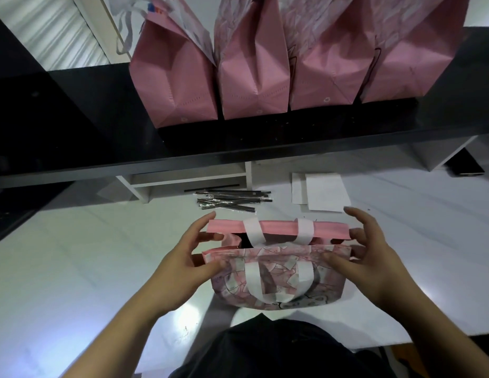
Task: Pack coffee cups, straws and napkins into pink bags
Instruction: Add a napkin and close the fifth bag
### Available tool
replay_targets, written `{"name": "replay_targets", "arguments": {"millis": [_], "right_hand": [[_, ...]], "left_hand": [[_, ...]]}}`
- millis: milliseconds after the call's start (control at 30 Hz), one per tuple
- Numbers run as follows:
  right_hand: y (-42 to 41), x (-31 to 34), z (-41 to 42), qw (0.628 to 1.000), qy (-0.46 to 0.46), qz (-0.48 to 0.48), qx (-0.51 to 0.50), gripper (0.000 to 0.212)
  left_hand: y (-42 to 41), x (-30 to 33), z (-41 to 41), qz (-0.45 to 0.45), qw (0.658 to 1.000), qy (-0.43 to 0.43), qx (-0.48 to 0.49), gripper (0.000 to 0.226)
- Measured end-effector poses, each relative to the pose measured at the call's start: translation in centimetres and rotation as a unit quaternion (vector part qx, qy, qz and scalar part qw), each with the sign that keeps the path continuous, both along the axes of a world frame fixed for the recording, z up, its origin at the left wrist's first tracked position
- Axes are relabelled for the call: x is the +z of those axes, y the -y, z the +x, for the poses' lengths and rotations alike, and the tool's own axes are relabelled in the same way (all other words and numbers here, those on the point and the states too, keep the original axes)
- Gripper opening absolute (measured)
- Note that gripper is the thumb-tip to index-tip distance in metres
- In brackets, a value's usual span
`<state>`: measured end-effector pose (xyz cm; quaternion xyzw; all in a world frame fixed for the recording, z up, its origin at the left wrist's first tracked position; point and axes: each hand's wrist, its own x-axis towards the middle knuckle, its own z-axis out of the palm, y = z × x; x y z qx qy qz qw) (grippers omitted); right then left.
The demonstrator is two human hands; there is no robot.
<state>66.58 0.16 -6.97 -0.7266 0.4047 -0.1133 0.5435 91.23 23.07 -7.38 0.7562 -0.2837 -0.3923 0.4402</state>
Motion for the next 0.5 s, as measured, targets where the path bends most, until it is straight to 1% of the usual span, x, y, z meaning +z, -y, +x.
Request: {"name": "replay_targets", "arguments": {"millis": [33,100,167,233,333,400,500], "right_hand": [[0.2,-0.1,-0.1,0.998,-0.019,-0.057,0.022,0.073],[0.6,-0.3,-0.2,0.982,-0.034,-0.176,0.054,0.066],[1.1,-0.3,-0.3,0.967,-0.019,-0.243,0.076,0.055],[1.4,-0.2,-0.3,0.956,-0.02,-0.273,0.104,0.049],[1.6,-0.4,-0.1,0.93,-0.029,-0.334,0.15,0.038],[1.5,-0.9,-0.1,0.918,-0.023,-0.358,0.166,0.035],[1.5,-1.5,0.0,0.91,-0.014,-0.377,0.173,0.035]], "left_hand": [[0.1,0.1,0.2,0.0,1.0,0.012,-0.012,0.077],[0.2,0.1,0.6,-0.006,0.998,0.058,-0.027,0.066],[0.5,0.2,0.9,-0.006,0.991,0.131,-0.04,0.053],[0.9,0.5,0.8,-0.011,0.984,0.173,-0.046,0.04],[1.3,0.9,0.1,-0.004,0.979,0.197,-0.049,0.027],[1.6,1.2,-0.3,-0.006,0.965,0.256,-0.062,0.03],[2.2,1.9,-0.8,-0.009,0.931,0.35,-0.104,0.037]]}}
